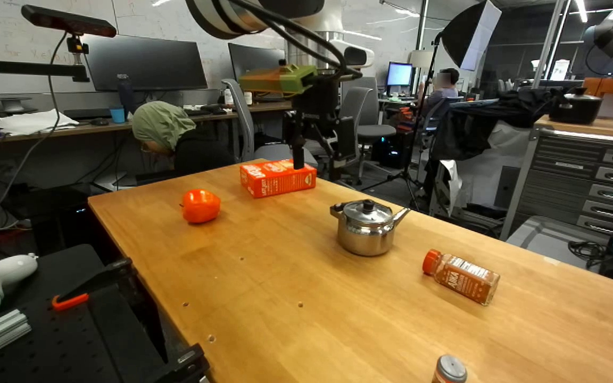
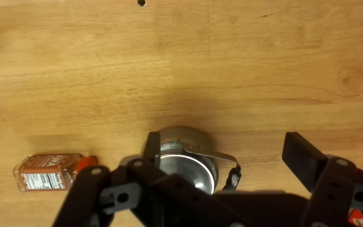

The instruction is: Place the lid on the teapot

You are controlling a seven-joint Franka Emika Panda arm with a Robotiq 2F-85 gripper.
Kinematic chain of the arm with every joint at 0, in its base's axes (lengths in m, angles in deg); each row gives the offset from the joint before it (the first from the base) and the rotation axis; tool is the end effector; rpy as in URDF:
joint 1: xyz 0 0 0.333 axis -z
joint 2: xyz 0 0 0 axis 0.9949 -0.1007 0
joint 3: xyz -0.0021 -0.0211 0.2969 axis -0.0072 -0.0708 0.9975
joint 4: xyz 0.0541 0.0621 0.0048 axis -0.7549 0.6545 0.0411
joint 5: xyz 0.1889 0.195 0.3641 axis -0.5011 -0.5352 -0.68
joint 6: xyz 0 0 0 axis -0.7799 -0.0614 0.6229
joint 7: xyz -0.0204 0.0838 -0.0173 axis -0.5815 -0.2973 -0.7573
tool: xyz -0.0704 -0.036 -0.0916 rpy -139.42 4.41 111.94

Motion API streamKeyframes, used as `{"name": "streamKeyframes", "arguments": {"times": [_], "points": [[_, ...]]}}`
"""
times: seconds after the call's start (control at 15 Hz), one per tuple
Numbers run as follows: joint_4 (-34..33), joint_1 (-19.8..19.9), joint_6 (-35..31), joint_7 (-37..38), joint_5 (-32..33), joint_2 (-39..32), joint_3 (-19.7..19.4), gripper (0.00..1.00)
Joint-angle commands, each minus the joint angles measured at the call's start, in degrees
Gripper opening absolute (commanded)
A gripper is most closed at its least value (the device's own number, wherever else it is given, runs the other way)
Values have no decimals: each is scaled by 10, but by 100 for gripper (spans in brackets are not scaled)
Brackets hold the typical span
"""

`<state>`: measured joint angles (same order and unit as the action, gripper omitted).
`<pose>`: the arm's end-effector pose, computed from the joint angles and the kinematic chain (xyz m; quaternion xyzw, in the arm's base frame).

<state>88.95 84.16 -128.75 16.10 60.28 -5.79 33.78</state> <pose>0.5294 -0.0128 0.2155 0.9991 -0.0221 0.0249 0.0277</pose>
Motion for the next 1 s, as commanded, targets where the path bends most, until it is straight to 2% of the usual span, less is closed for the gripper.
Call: {"name": "streamKeyframes", "arguments": {"times": [0.0, 0.13, 0.67, 0.73, 0.93], "points": [[70, 0, -61, -38, -22, 75, 8, 100], [97, -2, -84, -57, -32, 100, 9, 100], [198, -21, -109, -144, -87, 209, -7, 100], [161, -5, -93, -110, -61, 164, 4, 100], [169, -6, -93, -112, -63, 169, 4, 100]]}}
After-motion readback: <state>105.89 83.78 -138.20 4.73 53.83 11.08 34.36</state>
